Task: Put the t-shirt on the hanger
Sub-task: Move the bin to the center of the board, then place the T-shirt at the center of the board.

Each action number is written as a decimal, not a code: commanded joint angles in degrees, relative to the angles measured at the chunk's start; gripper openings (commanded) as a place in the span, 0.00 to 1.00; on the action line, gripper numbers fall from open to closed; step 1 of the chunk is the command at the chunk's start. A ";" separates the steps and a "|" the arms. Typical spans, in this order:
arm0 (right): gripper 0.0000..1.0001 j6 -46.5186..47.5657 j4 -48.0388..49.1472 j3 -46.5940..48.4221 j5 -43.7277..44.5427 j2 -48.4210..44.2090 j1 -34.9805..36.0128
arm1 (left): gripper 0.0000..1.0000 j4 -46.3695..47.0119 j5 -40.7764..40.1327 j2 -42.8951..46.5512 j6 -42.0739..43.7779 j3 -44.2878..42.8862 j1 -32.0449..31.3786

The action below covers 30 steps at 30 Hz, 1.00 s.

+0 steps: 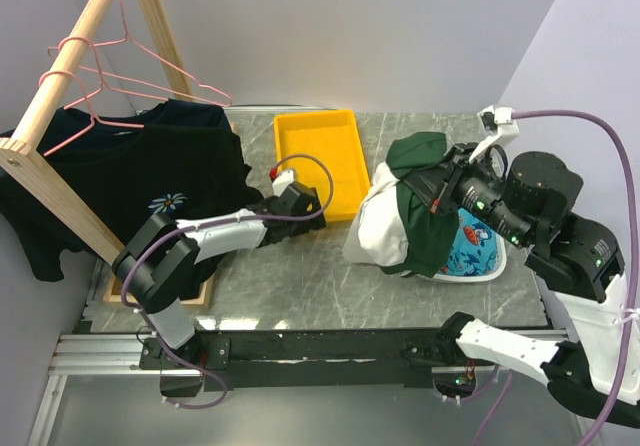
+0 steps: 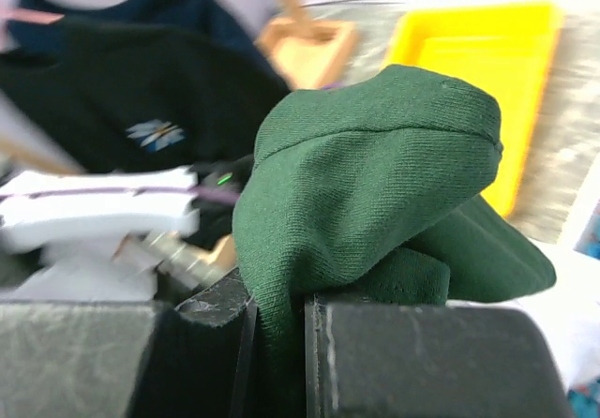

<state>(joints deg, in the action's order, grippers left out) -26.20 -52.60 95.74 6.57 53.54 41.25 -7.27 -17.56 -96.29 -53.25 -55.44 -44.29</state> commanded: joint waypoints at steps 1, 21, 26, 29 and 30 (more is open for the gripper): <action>0.03 1.76 2.94 5.24 -14.79 1.65 -0.12 | 0.96 1.20 1.04 -1.35 2.98 -5.20 2.71; 0.08 6.77 3.91 6.42 -30.13 7.21 1.02 | 0.96 -0.73 13.69 7.07 9.48 -3.89 5.97; 0.14 7.04 7.86 -13.62 -20.65 0.00 0.58 | 0.96 -3.97 14.58 16.82 10.54 1.81 5.36; 0.17 5.38 9.61 -24.71 -13.55 -1.42 -0.21 | 0.96 -5.99 14.84 21.92 10.63 4.37 4.31; 0.18 5.02 9.97 -27.86 -11.86 -0.46 -0.47 | 0.96 -6.61 14.05 23.15 10.63 4.90 3.08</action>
<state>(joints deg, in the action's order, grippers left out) -20.16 -48.64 76.47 -15.33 52.86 41.78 -10.87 -4.25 -78.41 -44.12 -53.01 -39.05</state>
